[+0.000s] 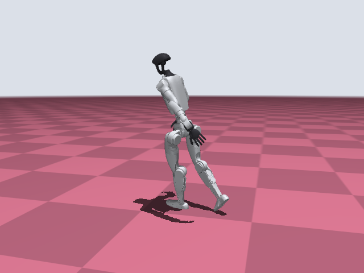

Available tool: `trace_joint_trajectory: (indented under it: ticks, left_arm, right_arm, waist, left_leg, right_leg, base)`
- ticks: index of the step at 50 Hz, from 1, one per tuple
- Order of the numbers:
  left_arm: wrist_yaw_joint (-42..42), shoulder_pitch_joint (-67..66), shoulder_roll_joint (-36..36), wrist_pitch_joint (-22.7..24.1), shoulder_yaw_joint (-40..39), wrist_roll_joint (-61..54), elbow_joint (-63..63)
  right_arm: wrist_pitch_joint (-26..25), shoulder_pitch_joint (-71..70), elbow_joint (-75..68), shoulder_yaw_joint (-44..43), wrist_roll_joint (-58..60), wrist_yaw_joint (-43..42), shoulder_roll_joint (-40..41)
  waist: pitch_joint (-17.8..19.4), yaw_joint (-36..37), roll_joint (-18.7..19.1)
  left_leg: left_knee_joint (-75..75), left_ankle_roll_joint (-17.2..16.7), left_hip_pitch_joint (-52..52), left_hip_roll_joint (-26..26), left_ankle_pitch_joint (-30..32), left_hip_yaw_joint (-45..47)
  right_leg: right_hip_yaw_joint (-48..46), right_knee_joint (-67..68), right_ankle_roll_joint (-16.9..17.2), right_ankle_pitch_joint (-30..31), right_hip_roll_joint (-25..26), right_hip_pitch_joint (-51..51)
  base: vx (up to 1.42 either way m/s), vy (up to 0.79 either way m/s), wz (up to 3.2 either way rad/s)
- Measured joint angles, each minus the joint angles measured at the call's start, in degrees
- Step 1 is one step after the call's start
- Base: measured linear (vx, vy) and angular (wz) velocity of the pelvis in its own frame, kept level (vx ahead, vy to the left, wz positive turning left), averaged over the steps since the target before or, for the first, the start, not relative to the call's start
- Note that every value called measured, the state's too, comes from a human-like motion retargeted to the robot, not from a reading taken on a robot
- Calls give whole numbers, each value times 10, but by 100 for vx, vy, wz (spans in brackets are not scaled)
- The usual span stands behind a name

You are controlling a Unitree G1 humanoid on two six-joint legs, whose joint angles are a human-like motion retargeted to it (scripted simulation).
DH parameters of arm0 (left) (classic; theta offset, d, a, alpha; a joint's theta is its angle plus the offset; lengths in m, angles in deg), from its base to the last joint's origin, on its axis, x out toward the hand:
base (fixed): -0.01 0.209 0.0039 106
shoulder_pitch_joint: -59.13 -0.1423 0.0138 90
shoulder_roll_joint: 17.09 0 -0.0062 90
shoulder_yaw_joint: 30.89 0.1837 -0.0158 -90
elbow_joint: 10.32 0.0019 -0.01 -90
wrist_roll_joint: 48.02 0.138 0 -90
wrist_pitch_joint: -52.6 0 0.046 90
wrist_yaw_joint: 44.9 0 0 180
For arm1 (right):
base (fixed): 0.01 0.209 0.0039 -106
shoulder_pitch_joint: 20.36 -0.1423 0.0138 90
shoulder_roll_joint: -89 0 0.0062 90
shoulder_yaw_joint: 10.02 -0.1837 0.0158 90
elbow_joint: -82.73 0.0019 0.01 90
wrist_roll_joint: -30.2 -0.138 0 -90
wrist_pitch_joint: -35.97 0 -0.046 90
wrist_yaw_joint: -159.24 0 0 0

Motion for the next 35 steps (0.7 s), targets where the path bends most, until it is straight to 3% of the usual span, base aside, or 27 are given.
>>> trace_joint_trajectory:
  ticks: [2,3,7,11,15,17,20,23,25,27,28,30,32,35]
  left_arm:
    - [-12,35,-6,0,19,22,-33]
    - [-25,56,-11,0,25,27,-65]
    - [-66,153,-28,22,66,14,-269]
    - [-73,247,-49,64,160,-11,-508]
    - [-63,336,-66,88,238,-59,-690]
    - [-53,363,-65,88,252,-83,-742]
    - [-35,360,-49,83,250,-114,-772]
    - [-36,316,-28,66,226,-118,-737]
    - [-43,273,-16,59,205,-117,-690]
    - [-53,231,-10,42,184,-129,-632]
    - [-51,215,-9,32,172,-138,-598]
    - [-38,193,-9,11,147,-162,-530]
    - [-32,184,-15,-7,124,-189,-464]
    - [-53,184,-27,-9,96,-223,-370]
  right_arm:
    - [-10,27,-15,-10,2,1,13]
    - [-15,44,-25,-15,1,-3,19]
    - [-28,120,-66,-35,-10,-10,48]
    - [-31,186,-82,-50,-44,-13,75]
    - [-46,221,-68,-59,-97,-16,84]
    - [-62,221,-56,-56,-101,-5,85]
    - [-81,209,-55,-36,-104,12,82]
    - [-79,165,-95,13,-139,-13,72]
    - [-62,132,-129,51,-161,-41,64]
    - [-59,107,-146,69,-156,-58,57]
    - [-62,96,-148,72,-148,-61,53]
    - [-71,77,-135,67,-126,-56,46]
    - [-79,67,-102,49,-106,-50,36]
    - [-74,61,-40,19,-87,-54,24]
  waist:
    - [-17,-3,8]
    - [-20,-7,13]
    - [-12,-59,48]
    - [-10,-168,79]
    - [-1,-292,73]
    - [15,-335,57]
    - [32,-344,27]
    - [23,-327,10]
    - [-6,-320,23]
    - [-22,-290,23]
    - [-28,-273,20]
    - [-34,-241,4]
    - [-28,-202,-12]
    - [4,-136,-12]
  left_leg:
    - [10,17,11,-2,-17,-40]
    - [26,21,15,-5,-27,-67]
    - [83,15,45,-33,-46,-221]
    - [113,-7,81,-58,-41,-403]
    - [99,-21,140,-87,-22,-523]
    - [98,-27,178,-93,-10,-509]
    - [165,-6,197,-109,5,-379]
    - [403,65,87,-86,-42,-151]
    - [564,111,-39,-68,-74,-107]
    - [604,107,-130,-120,-93,-155]
    - [595,104,-161,-130,-100,-156]
    - [533,116,-190,-102,-110,-86]
    - [400,113,-178,-83,-97,-18]
    - [145,63,-124,-72,-32,9]
  right_leg:
    - [19,171,16,49,17,-106]
    - [15,236,10,44,16,-148]
    - [-59,326,-79,-94,-60,-235]
    - [-70,162,-97,-164,-77,-230]
    - [-45,-165,-69,-177,-122,-157]
    - [-27,-270,-29,-172,-157,-121]
    - [-9,-308,-2,-116,-203,-83]
    - [-66,-274,-6,-113,-233,-67]
    - [-106,-252,-19,-135,-225,-86]
    - [-128,-238,-33,-139,-220,-96]
    - [-136,-232,-37,-138,-219,-100]
    - [-151,-224,-36,-131,-223,-98]
    - [-155,-226,-24,-121,-222,-82]
    - [-153,-245,-8,-111,-189,-25]
  base:
    - [69,13,128]
    - [68,14,212]
    - [67,11,349]
    - [63,-8,474]
    - [59,-25,464]
    - [58,-36,362]
    - [53,-40,201]
    - [45,-42,134]
    - [38,-35,145]
    - [41,-28,88]
    - [46,-24,70]
    - [52,-22,62]
    - [58,-17,22]
    - [67,-9,-26]
